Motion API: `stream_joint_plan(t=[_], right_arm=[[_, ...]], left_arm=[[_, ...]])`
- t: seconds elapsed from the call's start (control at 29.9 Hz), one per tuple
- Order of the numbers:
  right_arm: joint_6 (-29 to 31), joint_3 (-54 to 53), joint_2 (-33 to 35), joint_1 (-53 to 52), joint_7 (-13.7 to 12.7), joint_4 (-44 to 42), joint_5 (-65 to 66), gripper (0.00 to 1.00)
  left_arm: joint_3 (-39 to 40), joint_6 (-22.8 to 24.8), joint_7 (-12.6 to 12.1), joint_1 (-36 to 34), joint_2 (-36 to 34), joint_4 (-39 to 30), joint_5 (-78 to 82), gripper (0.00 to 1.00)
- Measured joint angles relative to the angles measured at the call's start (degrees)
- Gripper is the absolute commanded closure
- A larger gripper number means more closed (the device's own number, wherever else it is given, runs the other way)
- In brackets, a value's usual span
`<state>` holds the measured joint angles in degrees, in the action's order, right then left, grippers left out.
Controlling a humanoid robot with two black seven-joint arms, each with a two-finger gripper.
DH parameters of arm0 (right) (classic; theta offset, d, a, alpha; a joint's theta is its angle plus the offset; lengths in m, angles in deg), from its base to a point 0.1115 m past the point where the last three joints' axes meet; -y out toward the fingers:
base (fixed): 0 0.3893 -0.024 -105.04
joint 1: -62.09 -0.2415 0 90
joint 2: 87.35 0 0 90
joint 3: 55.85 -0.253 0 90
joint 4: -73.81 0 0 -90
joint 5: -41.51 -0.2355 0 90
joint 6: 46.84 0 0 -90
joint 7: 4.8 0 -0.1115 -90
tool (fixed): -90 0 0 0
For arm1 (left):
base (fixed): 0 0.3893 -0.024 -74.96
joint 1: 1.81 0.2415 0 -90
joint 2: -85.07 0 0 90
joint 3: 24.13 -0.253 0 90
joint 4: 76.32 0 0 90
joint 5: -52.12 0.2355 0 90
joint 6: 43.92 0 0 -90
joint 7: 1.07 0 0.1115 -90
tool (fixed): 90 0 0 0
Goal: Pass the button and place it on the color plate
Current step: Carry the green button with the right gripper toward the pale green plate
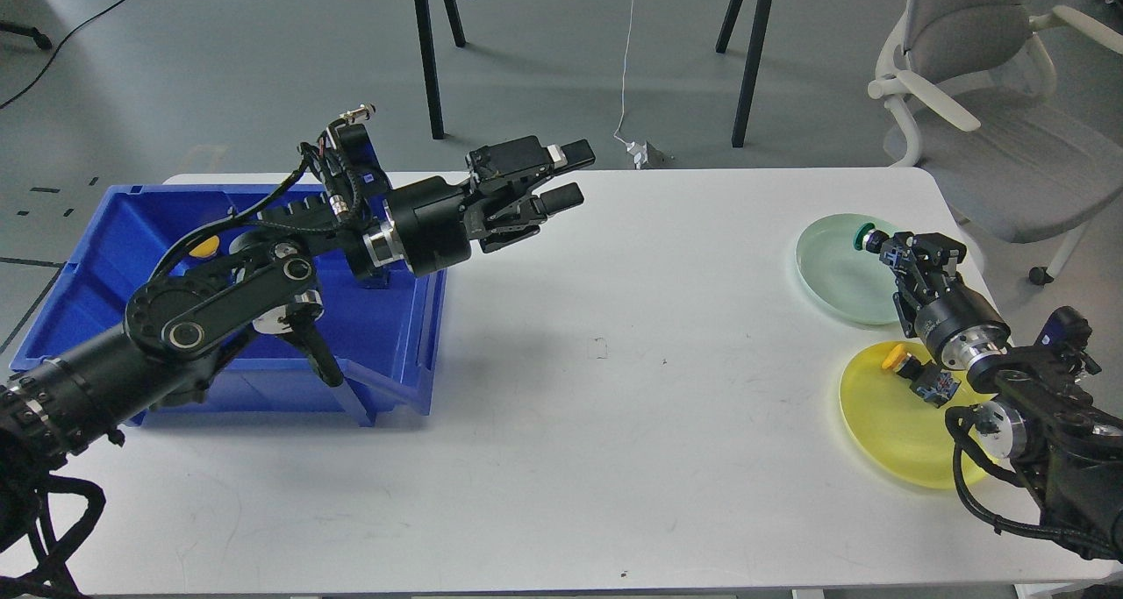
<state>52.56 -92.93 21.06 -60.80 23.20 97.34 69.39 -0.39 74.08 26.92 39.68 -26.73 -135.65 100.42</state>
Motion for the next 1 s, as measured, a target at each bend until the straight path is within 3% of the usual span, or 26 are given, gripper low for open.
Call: stream_joint_plan(t=[0.4, 1.0], right_arm=[[0.00, -1.14, -0.22, -0.07, 0.00, -0.16, -0.28, 0.56], [0.80, -3.02, -0.22, 0.83, 0.00, 0.46, -3.61, 0.52]], left_arm=[[0.00, 0.00, 0.02, 0.00, 0.08, 0.26, -0.13, 0.23], [0.00, 0.00, 0.02, 0.00, 0.17, 0.53, -0.13, 0.23]])
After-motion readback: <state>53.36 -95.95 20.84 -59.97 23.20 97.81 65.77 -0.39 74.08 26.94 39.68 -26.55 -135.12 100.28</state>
